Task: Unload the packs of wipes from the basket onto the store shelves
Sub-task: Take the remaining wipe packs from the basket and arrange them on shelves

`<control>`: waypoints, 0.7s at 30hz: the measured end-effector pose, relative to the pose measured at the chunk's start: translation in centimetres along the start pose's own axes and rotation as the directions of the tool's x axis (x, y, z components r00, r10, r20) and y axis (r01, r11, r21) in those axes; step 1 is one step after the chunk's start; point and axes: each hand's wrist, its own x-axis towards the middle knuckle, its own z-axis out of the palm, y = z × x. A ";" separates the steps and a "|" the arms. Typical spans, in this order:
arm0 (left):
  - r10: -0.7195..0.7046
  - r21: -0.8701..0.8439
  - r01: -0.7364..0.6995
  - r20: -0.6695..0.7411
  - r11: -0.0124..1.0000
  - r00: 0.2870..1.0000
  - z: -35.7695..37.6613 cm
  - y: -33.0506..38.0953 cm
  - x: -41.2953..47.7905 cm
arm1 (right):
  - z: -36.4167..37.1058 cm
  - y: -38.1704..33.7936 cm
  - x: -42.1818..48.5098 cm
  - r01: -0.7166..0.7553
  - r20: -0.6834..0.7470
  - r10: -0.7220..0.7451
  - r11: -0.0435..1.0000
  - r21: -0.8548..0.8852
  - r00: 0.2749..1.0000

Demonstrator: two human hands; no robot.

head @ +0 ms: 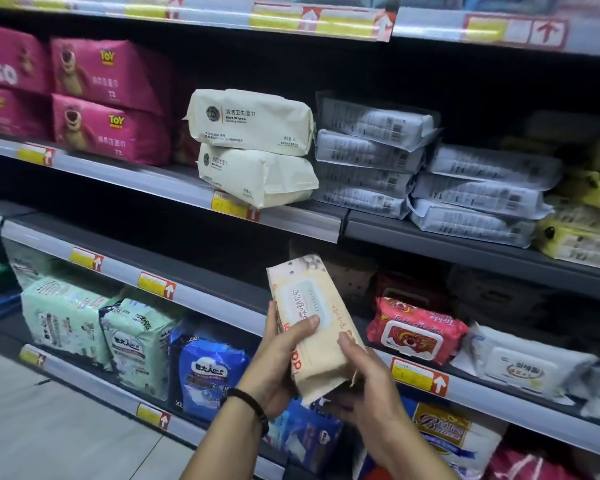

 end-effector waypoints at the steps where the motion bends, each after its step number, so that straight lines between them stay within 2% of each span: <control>1: -0.013 0.000 0.013 -0.002 1.000 1.000 0.0 0.1 0.0 | -0.4 -0.5 -0.2 -0.020 0.008 0.021 0.997 -0.073 1.000; 3: -0.033 0.008 0.033 0.005 0.999 0.999 0.0 0.5 -0.2 | -1.0 -1.4 0.0 0.007 0.031 0.000 0.975 -0.221 1.000; 5: -0.045 0.030 0.045 0.021 0.999 0.999 -0.1 1.0 -0.4 | -1.5 -2.5 0.4 0.067 0.021 -0.064 0.954 -0.292 0.998; 9: -0.093 0.102 0.081 0.121 0.992 0.988 -0.9 2.3 -0.7 | -1.2 -5.6 1.0 0.013 0.044 -0.003 0.974 -0.227 0.999; 12: -0.120 0.272 0.059 0.216 0.961 0.969 -1.6 3.2 -1.0 | -0.4 -6.8 2.0 -0.028 0.085 0.051 0.969 -0.246 0.995; 14: -0.158 0.352 0.074 0.216 0.933 0.963 -2.2 3.6 -1.2 | 0.2 -6.6 2.5 -0.073 0.068 0.088 0.978 -0.198 0.994; 15: -0.166 0.376 0.090 0.176 0.922 0.970 -2.5 3.9 -1.2 | 0.3 -6.4 2.7 -0.083 0.048 0.091 0.984 -0.156 0.995; 17: -0.087 0.365 0.072 0.026 0.928 0.996 -3.3 4.5 -1.1 | 0.4 -5.9 2.8 -0.094 0.004 0.094 0.995 -0.043 0.996; 19: 0.014 0.248 0.018 -0.127 0.969 0.992 -4.0 5.5 -1.5 | 0.7 -5.5 3.1 -0.056 -0.021 0.059 0.992 0.114 0.998; 21: 0.012 0.189 0.024 -0.188 0.982 0.982 -4.2 5.3 -1.9 | 1.2 -5.0 3.5 0.026 -0.060 -0.010 0.963 0.268 0.998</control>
